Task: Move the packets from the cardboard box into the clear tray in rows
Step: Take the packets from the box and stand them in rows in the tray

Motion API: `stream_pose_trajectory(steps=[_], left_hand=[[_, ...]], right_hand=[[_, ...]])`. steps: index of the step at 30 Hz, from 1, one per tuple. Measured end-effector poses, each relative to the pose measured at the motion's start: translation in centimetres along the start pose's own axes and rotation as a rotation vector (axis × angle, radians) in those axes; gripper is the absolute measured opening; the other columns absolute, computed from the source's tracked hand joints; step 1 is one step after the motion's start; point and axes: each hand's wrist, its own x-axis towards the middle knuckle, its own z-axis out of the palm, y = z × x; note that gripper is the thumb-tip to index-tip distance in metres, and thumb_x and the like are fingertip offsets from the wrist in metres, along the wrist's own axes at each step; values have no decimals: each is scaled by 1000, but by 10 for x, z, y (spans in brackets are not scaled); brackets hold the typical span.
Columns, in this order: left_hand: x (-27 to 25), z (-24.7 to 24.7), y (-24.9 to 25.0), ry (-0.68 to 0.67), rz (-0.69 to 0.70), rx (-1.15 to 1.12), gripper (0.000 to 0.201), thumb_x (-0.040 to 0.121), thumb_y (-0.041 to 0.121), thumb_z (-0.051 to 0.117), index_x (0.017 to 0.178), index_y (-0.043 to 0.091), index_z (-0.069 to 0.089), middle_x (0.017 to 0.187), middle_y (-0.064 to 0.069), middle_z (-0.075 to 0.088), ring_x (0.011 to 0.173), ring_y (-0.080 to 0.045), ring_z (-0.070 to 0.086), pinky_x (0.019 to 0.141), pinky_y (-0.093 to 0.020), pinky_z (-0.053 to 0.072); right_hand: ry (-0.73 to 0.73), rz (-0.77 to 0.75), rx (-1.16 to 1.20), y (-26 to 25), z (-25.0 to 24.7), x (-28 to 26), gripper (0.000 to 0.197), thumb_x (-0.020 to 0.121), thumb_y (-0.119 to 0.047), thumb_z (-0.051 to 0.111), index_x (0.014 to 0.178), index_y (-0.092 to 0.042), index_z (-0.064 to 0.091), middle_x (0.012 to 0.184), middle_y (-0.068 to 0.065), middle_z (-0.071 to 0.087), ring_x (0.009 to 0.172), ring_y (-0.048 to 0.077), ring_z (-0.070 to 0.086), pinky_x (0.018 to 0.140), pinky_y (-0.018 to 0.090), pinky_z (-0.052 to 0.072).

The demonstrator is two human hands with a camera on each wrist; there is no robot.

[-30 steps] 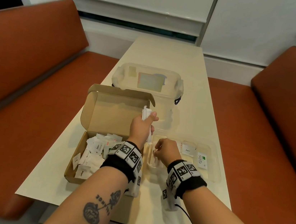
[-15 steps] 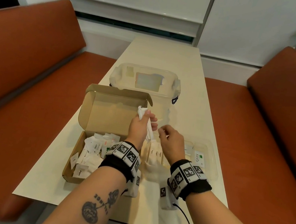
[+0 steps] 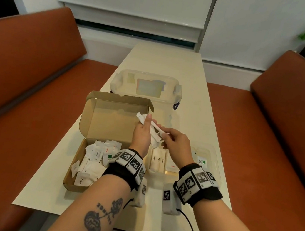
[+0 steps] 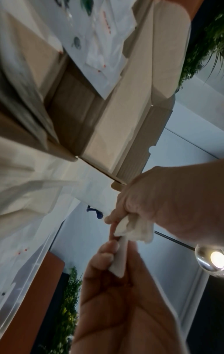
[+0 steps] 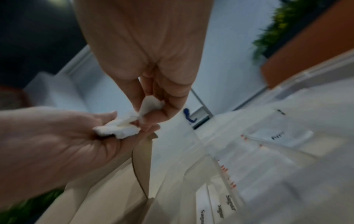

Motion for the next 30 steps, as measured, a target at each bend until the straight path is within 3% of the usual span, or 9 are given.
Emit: stream_pose_trajectory(steps=[5,8,10,14,18,20,22,24,30], left_hand=[[0,6,2,15,21,2,28,100,33,45,88,11,58,80,-10,66,69,-20,65,62,-31,57],[0,9,2,-2,39,100,25,99,33,47,89,15,61,80,-3,67,50,-11,53,47,-25,45],[-1,12,2,-35,22,144,24,95,35,55,86,14,62,68,5,67,43,-9,42,42,-22,36],[-1,15,0,-48,32,272,12,87,17,69,79,10,62,52,2,48,43,-11,36,39,-19,34],[2,14,-4,1,9,268,4,90,12,64,88,9,64,70,-3,65,45,-9,39,40,-18,37],[4,13,-7,24,-26,262,9,91,14,61,95,6,63,77,-3,69,44,-8,39,39,-17,37],[6,11,-10,52,-54,282,16,94,19,58,101,4,61,83,-4,69,45,-9,40,38,-17,37],[6,11,-10,58,-83,288,23,96,23,55,108,4,59,90,-6,69,46,-9,40,38,-18,37],[-4,10,-3,-163,-140,313,32,83,41,70,101,15,63,100,-3,71,45,-6,36,42,-18,34]], right_hand=[[-35,200,464,2,-16,1,23,98,-4,38,108,-5,59,76,12,67,50,11,45,51,20,41],[-29,259,634,2,-21,1,20,99,-4,35,105,-6,55,73,14,63,42,8,41,44,16,37],[-14,259,635,5,-23,1,20,100,-5,35,104,-7,54,73,14,62,42,8,40,43,17,35],[16,239,591,9,-26,2,17,100,-12,41,104,-6,56,75,11,64,50,11,44,48,18,40],[146,86,438,7,-34,5,8,91,-14,60,94,-7,61,78,9,66,54,10,53,54,20,46],[254,-22,210,3,-40,10,11,85,-22,68,84,-12,64,72,2,66,50,3,54,54,16,46],[268,-90,-40,-3,-45,16,17,81,-31,72,78,-15,66,64,-9,62,47,-1,52,52,9,41],[264,-107,-172,-6,-48,21,21,80,-35,72,76,-15,67,60,-13,56,52,1,49,53,11,36],[259,-118,-148,-8,-52,25,27,77,-36,74,81,-12,62,61,-5,59,55,0,50,54,3,36]])
